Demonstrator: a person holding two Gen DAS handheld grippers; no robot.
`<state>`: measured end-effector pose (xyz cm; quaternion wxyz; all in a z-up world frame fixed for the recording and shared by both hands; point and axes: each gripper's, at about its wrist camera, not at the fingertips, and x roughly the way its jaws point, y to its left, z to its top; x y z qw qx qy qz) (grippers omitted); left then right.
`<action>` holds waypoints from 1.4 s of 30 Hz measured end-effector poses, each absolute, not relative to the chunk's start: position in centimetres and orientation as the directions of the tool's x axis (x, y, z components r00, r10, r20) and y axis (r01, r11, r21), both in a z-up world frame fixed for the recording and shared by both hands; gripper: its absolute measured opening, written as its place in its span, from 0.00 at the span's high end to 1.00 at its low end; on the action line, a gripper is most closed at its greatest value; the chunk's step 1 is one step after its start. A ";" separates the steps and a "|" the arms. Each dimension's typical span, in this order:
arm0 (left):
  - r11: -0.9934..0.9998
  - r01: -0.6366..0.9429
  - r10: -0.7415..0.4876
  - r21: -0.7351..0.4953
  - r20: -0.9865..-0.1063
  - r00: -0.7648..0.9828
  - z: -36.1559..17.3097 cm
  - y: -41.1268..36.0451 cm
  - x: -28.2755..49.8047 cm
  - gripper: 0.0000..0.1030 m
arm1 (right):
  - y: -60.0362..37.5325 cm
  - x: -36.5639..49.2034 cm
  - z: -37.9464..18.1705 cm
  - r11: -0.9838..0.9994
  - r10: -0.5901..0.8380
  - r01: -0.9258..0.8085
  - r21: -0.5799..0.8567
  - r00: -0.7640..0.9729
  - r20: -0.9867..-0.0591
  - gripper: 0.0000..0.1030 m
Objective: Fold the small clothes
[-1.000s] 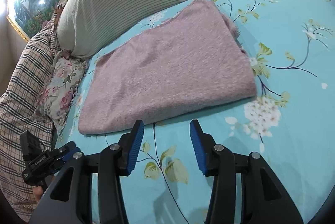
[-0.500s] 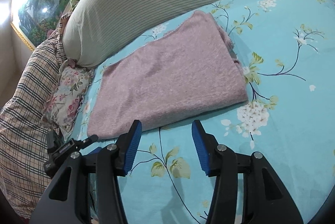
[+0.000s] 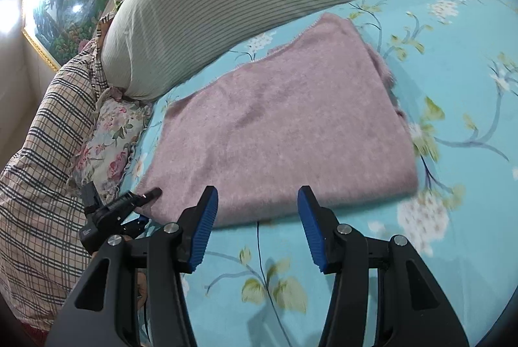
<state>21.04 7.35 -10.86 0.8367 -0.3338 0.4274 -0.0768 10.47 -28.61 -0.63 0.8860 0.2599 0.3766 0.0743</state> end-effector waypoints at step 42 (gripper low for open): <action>0.798 0.564 -0.560 -0.211 -0.604 0.567 -2.4 -16.8 17.0 0.92 | -31.6 30.1 3.0 0.817 0.513 -0.177 0.549 0.657 -0.552 0.88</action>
